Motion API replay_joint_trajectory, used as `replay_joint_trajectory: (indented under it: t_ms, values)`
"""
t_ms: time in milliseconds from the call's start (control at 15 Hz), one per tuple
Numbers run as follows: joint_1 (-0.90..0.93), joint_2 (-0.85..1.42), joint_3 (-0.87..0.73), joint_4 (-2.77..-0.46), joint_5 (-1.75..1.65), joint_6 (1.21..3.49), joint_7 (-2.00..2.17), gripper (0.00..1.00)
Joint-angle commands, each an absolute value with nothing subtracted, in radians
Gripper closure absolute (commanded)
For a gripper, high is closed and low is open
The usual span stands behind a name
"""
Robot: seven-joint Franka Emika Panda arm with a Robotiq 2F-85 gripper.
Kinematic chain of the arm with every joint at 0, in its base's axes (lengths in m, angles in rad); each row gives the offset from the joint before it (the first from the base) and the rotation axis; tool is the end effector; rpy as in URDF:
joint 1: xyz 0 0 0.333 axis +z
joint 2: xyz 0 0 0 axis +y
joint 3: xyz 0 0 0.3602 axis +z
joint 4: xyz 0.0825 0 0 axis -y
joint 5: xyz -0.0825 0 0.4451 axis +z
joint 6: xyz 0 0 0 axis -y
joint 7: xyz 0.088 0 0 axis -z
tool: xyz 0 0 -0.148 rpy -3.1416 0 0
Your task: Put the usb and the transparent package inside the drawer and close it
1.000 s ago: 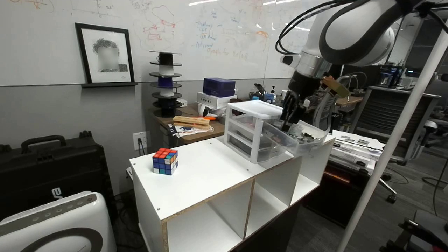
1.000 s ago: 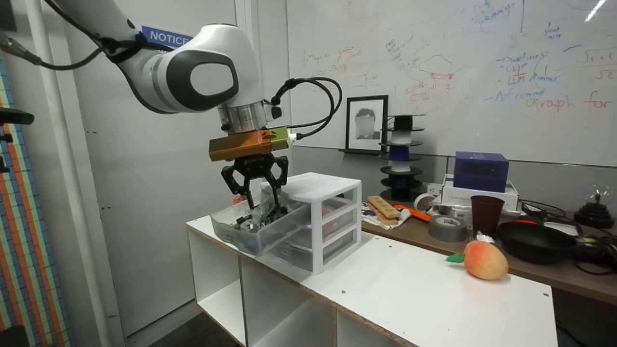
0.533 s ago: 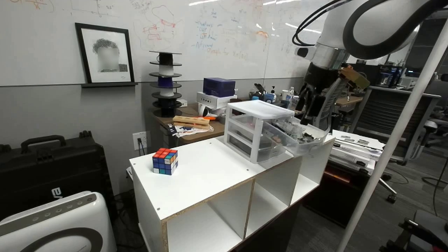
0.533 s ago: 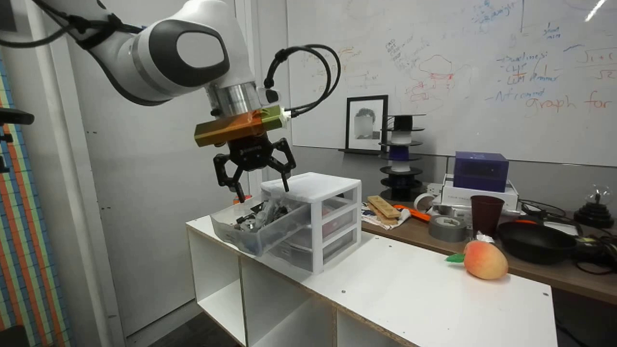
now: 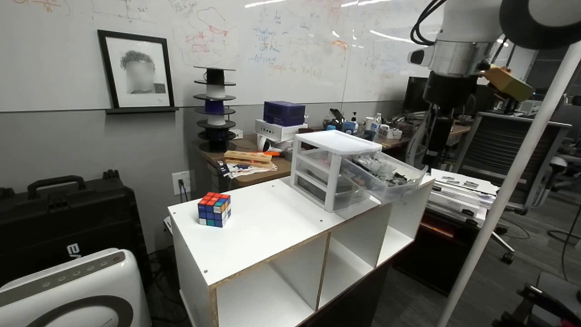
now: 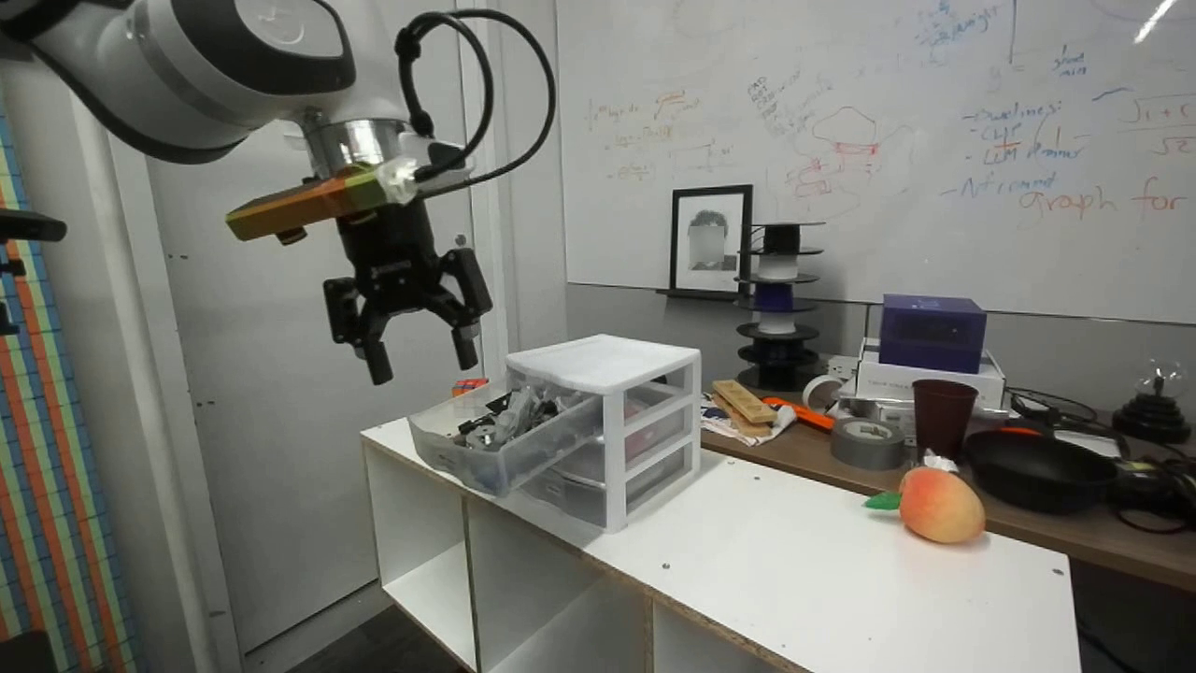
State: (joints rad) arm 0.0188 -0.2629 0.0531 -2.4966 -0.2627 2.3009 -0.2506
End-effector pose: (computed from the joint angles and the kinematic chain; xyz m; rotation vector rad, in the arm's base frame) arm 0.4862 0.0210 0.3530 2.8334 0.7092 0.0669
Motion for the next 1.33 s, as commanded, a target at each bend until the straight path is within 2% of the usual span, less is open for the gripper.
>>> replay_joint_trajectory:
  t_ms: [0,533,600,667,933,1267]
  values:
    - [0.044,-0.341,0.068,-2.604,-0.212,2.302,-0.110,0.00]
    - [0.018,-0.329,0.090,-2.791,-0.175,2.474,0.222,0.00]
    - [0.005,-0.278,0.098,-2.746,-0.186,2.509,0.274,0.20]
    - [-0.009,-0.271,0.104,-2.758,-0.201,2.556,0.317,0.25]
    - [-0.062,-0.211,0.121,-2.758,-0.263,2.692,0.424,0.58]
    - [-0.090,-0.133,0.114,-2.724,-0.342,2.696,0.436,0.92]
